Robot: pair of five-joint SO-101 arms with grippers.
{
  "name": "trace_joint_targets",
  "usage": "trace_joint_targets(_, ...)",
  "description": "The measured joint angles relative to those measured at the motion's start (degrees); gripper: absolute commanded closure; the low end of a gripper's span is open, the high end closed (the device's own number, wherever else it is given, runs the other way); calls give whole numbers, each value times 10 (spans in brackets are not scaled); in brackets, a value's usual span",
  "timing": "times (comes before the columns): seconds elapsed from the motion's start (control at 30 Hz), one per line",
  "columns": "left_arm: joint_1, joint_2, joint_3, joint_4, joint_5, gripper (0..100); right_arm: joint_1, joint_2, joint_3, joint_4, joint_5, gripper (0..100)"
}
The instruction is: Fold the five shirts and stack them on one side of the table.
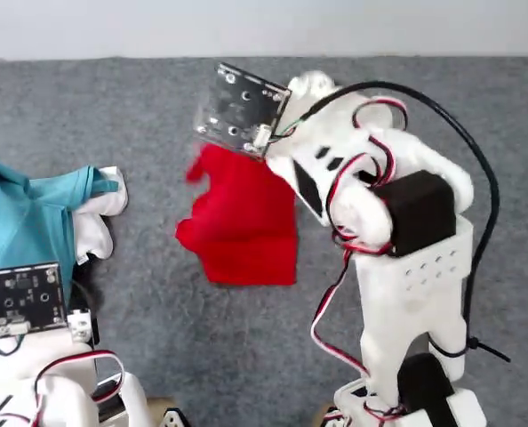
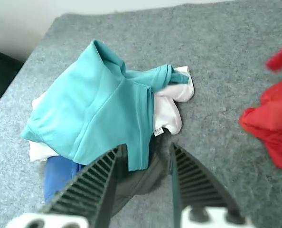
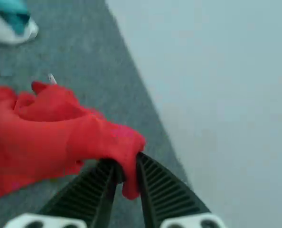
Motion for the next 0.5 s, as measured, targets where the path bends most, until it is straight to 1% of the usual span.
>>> trace_joint_targets(0.1, 0, 0, 10, 0, 0, 859, 67, 36, 37, 9, 0, 990)
trace_joint_targets(0.17, 0, 0, 10, 0, 0, 859, 113, 75, 56, -28, 0, 990)
trace_joint_targets(0.27, 0, 0, 10, 0, 0, 859, 176, 143, 65, -123, 0, 990)
trace_joint_targets(0.37, 0, 0, 10, 0, 0, 859, 217, 203, 65, -245, -5, 990)
trace_joint_targets(0.5, 0, 0, 10, 0, 0, 859, 245, 259, 69, -405, -55, 982)
